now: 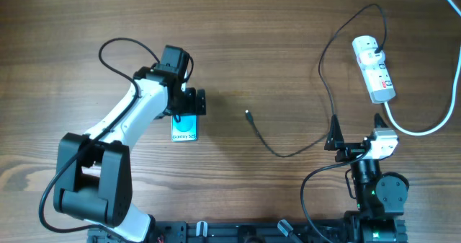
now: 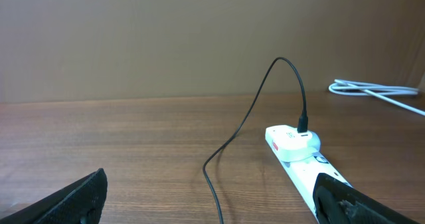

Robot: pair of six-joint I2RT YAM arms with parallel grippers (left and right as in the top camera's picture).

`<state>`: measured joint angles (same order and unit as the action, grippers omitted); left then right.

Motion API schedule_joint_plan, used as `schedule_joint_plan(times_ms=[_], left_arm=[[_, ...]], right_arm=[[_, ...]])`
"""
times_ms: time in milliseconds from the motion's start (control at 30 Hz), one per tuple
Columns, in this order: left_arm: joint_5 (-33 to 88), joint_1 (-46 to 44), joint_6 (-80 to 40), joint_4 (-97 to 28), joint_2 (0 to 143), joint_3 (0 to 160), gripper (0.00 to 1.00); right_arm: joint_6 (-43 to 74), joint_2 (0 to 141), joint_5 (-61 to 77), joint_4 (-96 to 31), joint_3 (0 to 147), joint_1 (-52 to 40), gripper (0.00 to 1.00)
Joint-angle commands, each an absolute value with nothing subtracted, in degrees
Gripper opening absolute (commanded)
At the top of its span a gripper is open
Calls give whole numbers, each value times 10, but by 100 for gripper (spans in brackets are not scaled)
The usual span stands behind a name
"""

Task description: Plug charger to phone and switch on socket

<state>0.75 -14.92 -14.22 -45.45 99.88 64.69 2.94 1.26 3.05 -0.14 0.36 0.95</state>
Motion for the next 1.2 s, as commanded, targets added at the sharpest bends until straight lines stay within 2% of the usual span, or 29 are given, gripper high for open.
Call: schedule_joint_plan(times_ms=[0,233,300,400,833,900,967,1000,1033,1067,1167], left_arm=[[16,-148,-138,-475,1012,653,100],[1,-148,-140,-454,1080,652,100],[1,-148,-140,-449,1094,651,96],[1,-148,-147,-443,1106,648,80],[-39,-148,-187,-380,1107,648,69],[-47,-148,-187,-379,1107,648,70],[-46,-148,-190,-375,1107,648,76],[-46,-148,-189,-375,1107,648,80],[-46,-148,-189,-375,1107,648,92],[-45,-148,-189,-374,1107,648,100],[-46,-146,-167,-371,1107,648,100]], right_arm=[[34,8,39,1,3,13,100],[34,8,39,1,3,13,100],[34,8,39,1,3,13,100],[34,8,39,1,3,13,100],[34,8,39,1,3,13,100],[34,8,39,1,3,13,100],[34,8,39,1,3,13,100],[34,8,39,1,3,13,100],[34,8,39,1,3,13,100],[34,8,39,1,3,13,100],[34,8,39,1,3,13,100]])
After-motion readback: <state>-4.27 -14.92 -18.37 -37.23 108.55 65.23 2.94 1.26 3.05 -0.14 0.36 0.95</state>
